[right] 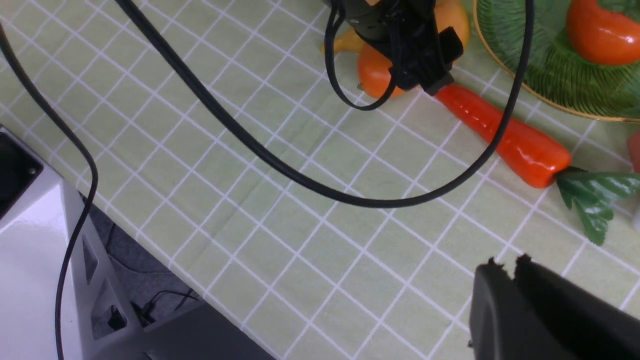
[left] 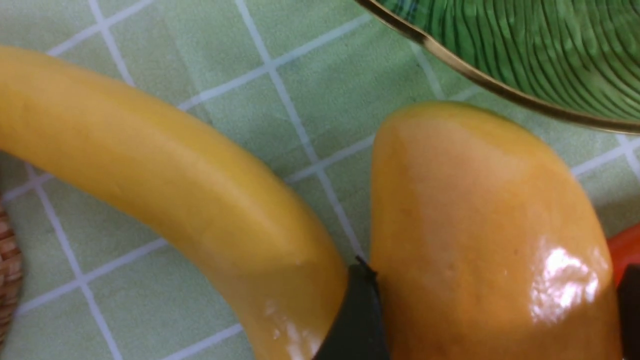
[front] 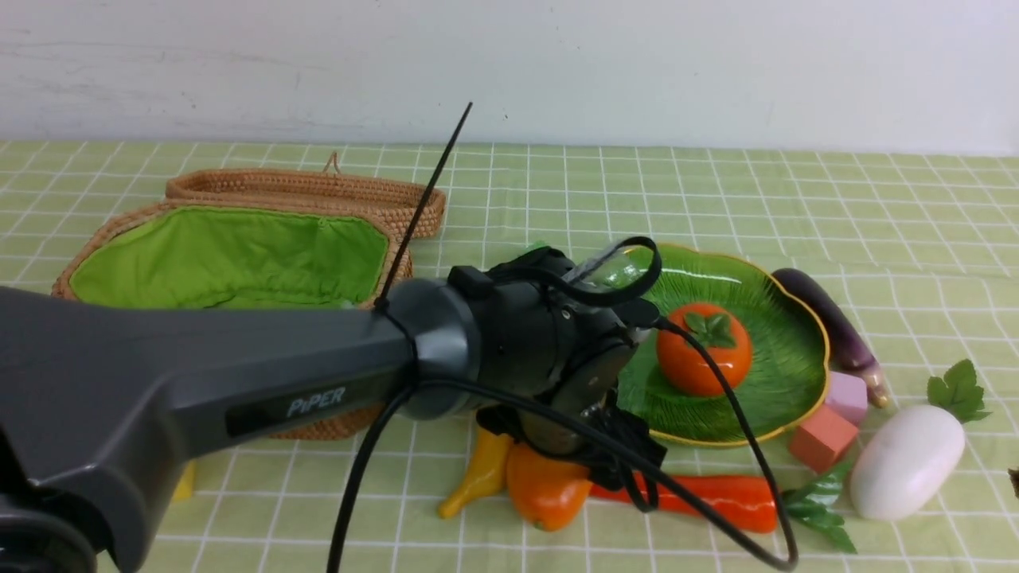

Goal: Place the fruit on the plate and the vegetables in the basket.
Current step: Grab the mango with your left arm and place it on the right plate, then use the left arm to grab a banana and put it into the right plate

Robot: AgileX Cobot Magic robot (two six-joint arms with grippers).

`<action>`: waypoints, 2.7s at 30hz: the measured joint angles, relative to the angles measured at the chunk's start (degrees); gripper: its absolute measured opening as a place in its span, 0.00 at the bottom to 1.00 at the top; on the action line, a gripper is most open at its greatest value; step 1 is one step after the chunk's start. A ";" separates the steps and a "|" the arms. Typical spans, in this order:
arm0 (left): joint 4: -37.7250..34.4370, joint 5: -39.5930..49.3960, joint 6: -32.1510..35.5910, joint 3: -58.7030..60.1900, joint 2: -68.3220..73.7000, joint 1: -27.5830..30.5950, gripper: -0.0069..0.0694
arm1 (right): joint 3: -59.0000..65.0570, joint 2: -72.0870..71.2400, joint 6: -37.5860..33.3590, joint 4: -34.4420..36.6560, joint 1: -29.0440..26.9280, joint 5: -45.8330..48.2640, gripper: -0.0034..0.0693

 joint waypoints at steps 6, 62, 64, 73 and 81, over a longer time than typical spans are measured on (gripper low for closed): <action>0.69 -1.18 0.00 -0.38 0.95 -0.05 0.87 | 0.00 -0.08 0.00 0.07 0.00 0.00 0.12; 4.78 -11.26 3.66 -19.15 5.67 4.69 0.94 | -0.24 -1.22 2.90 -8.24 0.00 -1.03 0.16; 4.61 -9.19 3.66 -19.15 4.00 4.32 0.91 | -0.24 -1.22 2.90 -8.24 0.00 -1.08 0.17; 3.28 18.10 3.60 -19.27 -8.79 -1.57 0.24 | -0.24 -1.22 2.90 -8.24 0.00 -1.03 0.17; -2.24 29.86 1.40 -12.15 -9.60 -1.24 0.07 | -0.27 -1.22 2.90 -8.18 0.00 -0.11 0.17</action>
